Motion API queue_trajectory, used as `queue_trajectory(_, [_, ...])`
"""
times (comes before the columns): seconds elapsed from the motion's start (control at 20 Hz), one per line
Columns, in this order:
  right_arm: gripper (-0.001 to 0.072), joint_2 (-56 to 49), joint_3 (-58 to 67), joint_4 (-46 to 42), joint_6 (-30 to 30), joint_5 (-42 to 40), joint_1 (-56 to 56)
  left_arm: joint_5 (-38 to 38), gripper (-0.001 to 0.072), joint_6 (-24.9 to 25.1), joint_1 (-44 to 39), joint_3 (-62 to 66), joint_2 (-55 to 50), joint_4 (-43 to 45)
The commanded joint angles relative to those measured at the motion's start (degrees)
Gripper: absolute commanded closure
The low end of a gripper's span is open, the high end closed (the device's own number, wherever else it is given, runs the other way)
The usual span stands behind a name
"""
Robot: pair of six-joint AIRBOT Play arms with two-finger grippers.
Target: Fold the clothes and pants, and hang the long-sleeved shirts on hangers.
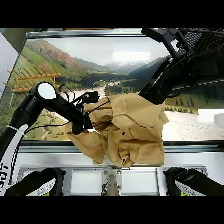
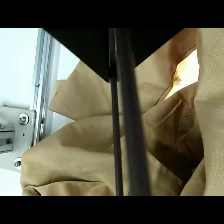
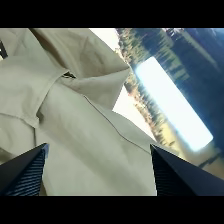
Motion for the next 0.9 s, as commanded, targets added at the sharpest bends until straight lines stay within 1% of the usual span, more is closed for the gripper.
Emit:
queue_trajectory(0.0, [0.0008,-0.04,-0.94,12.09,-10.38,1.97,-7.72,0.0,0.0695,0.0,0.04,0.02,-0.02,0.0])
queue_trajectory(0.1, [0.0008,-0.04,-3.52,23.74,-14.97,3.45,-16.48,0.0,0.0695,0.0,0.04,0.02,-0.02,0.0])
queue_trajectory(0.2, [0.0008,-0.04,-7.39,32.7,-19.26,5.27,-24.68,0.0,0.0695,0.0,0.04,0.02,-0.02,0.0])
queue_trajectory(0.3, [0.0008,-0.04,-13.09,42.66,-25.22,6.86,-33.24,0.02,0.0695,0.0,0.04,0.02,-0.02,0.0])
queue_trajectory(0.4, [0.0008,-0.04,-19.45,50.07,-31.69,7.93,-40.37,0.0,0.0695,0.0,0.04,0.02,-0.02,0.0])
queue_trajectory(0.5, [0.0008,-0.07,-25.97,53.88,-39.32,8.92,-46.01,0.0,0.0695,0.0,0.04,0.0,-0.02,0.0])
queue_trajectory(0.6, [0.0008,-0.07,-32.13,54.97,-46.95,9.25,-49.64,0.0,0.0695,0.0,0.04,0.0,-0.02,0.0])
queue_trajectory(0.7, [0.0008,-0.13,-38.14,55.08,-56.11,9.22,-51.25,0.0,0.0695,0.0,0.04,0.0,-0.02,0.0])
queue_trajectory(0.8, [0.0008,-1.05,-42.05,55.36,-61.27,9.16,-51.04,0.02,0.0695,0.0,0.04,0.0,-0.02,0.0])
queue_trajectory(0.85, [0.0008,-2.01,-43.39,56.48,-62.2,9.18,-50.73,0.0,0.0696,0.0,0.04,0.0,-0.02,0.02])
